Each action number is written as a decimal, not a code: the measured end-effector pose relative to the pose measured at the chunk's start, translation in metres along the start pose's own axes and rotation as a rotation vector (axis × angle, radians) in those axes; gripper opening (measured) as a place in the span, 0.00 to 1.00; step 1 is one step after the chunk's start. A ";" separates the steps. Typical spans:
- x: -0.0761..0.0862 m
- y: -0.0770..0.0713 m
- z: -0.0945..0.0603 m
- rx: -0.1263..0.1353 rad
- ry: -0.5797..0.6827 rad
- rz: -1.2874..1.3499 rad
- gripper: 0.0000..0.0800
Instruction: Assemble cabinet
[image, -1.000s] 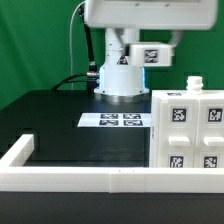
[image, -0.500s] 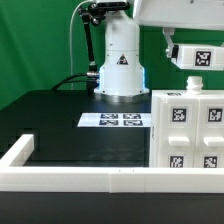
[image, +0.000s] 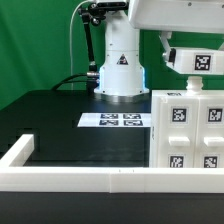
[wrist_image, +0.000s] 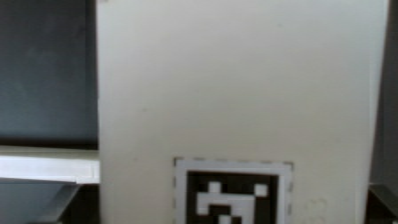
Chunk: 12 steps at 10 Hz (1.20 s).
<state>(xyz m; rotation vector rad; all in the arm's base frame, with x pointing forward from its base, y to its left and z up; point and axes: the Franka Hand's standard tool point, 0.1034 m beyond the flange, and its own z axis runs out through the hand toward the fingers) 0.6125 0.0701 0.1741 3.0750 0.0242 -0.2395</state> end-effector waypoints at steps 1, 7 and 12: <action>0.000 -0.001 0.003 -0.001 -0.003 -0.001 0.71; 0.005 -0.004 0.012 -0.003 0.007 -0.007 0.71; 0.007 -0.006 0.018 0.001 0.041 -0.012 0.71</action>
Offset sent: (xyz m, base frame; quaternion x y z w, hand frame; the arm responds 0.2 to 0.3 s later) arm 0.0042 0.0041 -0.0087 0.0029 0.0020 -0.0048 1.0000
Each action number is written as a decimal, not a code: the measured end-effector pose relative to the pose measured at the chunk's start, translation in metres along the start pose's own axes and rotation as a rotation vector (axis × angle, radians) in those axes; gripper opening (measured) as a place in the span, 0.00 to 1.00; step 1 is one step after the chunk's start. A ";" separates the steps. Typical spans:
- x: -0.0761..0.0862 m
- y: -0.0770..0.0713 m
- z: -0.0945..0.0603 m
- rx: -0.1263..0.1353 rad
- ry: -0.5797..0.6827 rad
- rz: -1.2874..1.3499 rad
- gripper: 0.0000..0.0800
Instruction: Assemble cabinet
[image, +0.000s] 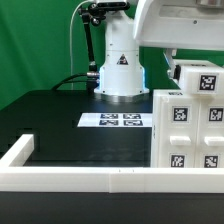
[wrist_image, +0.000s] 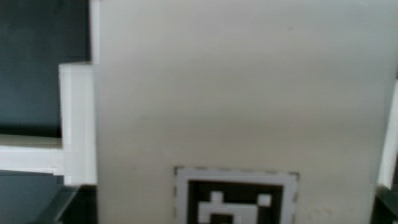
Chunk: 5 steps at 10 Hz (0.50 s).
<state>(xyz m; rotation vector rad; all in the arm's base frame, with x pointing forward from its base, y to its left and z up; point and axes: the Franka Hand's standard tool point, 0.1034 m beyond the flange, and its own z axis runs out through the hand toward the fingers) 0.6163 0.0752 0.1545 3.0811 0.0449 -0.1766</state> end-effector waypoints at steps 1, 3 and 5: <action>0.001 0.000 0.000 0.001 0.013 0.000 0.71; 0.002 0.000 0.001 0.001 0.012 0.000 0.91; 0.001 0.000 0.001 0.001 0.011 0.000 0.97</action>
Offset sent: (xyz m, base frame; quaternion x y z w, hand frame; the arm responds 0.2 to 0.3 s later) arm 0.0000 0.0000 0.0000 0.0000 0.0000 0.0000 1.0000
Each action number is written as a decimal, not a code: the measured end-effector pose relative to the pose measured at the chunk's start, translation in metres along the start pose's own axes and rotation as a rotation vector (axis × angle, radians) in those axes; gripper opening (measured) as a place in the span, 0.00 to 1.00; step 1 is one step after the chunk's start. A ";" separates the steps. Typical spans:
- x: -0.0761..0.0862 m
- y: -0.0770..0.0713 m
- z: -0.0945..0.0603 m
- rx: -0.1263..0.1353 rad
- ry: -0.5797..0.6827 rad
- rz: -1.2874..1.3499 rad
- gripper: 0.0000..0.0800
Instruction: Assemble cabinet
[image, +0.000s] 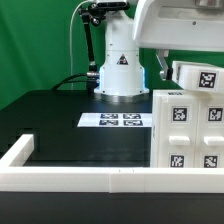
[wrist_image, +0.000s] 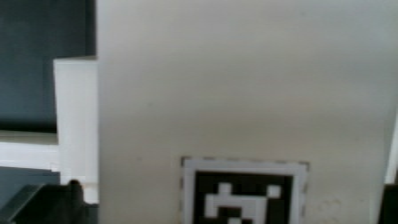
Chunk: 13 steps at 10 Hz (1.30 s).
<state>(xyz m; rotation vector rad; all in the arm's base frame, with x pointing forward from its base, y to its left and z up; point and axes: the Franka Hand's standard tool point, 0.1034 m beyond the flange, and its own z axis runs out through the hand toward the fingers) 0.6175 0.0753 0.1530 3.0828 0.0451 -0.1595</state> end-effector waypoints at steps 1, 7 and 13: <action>0.000 0.000 0.000 0.000 -0.001 0.000 0.99; -0.005 0.002 -0.021 0.014 0.070 0.006 1.00; -0.018 0.009 -0.015 0.029 0.152 0.000 1.00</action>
Offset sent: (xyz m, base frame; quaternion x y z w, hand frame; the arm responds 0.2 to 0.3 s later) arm 0.0000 0.0000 0.0000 0.0000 0.0000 0.0000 1.0000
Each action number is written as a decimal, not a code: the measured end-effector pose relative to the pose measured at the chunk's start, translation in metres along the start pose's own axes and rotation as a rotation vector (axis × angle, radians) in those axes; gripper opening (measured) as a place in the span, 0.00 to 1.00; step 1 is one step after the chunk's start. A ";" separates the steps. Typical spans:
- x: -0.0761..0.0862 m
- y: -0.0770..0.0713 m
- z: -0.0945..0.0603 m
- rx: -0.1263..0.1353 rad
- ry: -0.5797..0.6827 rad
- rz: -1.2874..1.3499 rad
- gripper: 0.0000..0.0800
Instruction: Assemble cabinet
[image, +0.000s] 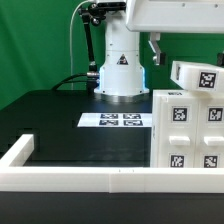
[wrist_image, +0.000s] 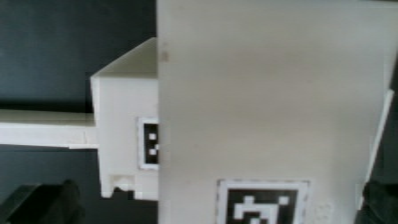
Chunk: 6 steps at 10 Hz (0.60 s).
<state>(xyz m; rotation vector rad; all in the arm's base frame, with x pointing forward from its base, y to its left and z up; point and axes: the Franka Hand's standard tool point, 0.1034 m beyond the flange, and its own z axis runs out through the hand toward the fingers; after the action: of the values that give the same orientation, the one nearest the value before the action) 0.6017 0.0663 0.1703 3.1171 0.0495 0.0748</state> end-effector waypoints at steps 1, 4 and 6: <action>-0.001 -0.001 0.003 -0.001 -0.006 0.000 1.00; -0.002 -0.006 0.006 -0.001 -0.009 -0.005 0.69; -0.002 -0.006 0.006 -0.001 -0.009 -0.005 0.70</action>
Offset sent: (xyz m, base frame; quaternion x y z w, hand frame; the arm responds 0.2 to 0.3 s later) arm 0.0031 0.0063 0.0018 -0.0025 -0.0082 0.0128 0.9999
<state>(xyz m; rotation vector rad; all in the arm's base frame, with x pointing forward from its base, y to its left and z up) 0.6001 0.0717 0.1644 3.1163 0.0572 0.0602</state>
